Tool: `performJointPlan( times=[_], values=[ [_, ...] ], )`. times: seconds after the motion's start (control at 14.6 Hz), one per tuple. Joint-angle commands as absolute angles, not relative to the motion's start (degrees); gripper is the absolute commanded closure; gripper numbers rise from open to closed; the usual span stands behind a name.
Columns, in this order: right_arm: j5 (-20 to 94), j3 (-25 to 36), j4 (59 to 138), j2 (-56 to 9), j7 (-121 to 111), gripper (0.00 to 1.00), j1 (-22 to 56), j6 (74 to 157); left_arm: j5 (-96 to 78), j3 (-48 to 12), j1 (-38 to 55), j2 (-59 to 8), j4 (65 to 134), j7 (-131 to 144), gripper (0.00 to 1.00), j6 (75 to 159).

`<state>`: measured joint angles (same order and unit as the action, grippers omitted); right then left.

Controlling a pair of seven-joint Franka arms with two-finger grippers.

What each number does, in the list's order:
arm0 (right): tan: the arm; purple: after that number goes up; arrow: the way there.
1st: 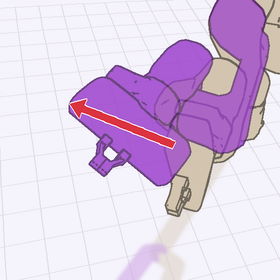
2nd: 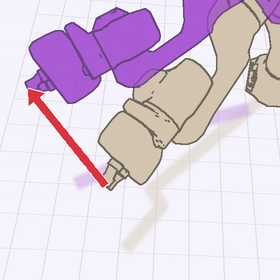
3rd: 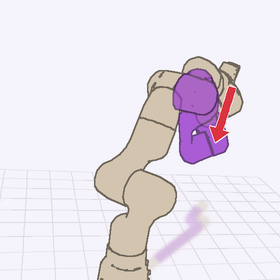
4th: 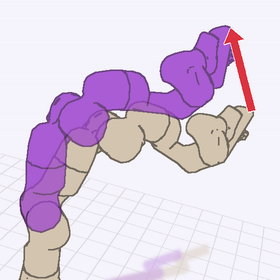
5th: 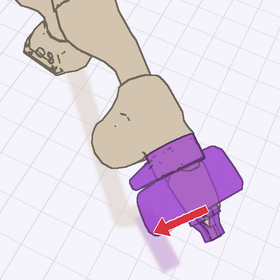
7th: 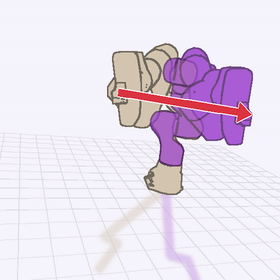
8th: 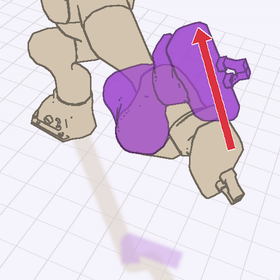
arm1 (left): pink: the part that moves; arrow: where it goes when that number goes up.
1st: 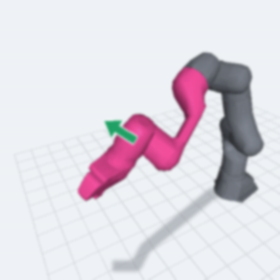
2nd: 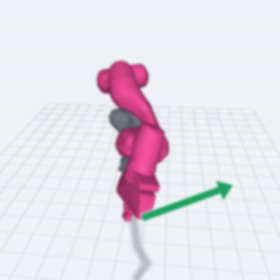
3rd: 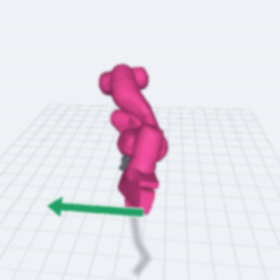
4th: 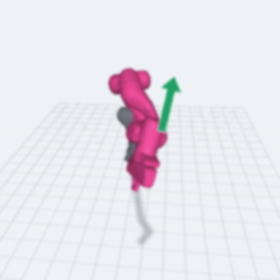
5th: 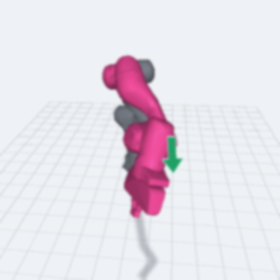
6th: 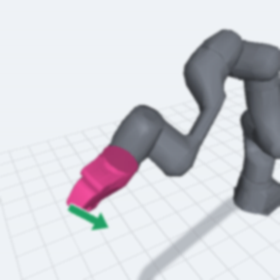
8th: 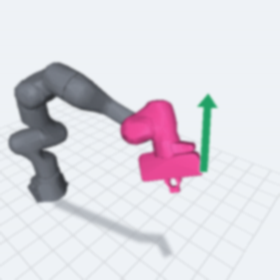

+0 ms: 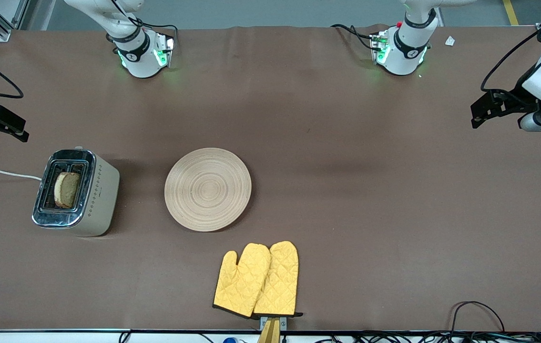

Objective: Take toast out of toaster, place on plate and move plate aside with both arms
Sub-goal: 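Move the right gripper toward the bread slice in the chrome toaster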

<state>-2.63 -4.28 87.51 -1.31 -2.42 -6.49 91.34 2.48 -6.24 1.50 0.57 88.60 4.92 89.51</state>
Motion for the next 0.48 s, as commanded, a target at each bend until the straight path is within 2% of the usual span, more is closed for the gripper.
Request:
performJointPlan(
  times=[0.0,0.41],
  values=[
    [-2.81,-5.27,88.07,-0.18,-3.25,0.00,-7.65,90.71,2.55,-6.07,1.49,0.18,87.45,5.37,0.00,89.12],
    [-2.81,-5.01,87.28,-1.49,-8.68,0.00,-8.35,91.40,2.46,-6.59,1.76,0.09,87.54,6.24,0.00,88.77]
  ],
)
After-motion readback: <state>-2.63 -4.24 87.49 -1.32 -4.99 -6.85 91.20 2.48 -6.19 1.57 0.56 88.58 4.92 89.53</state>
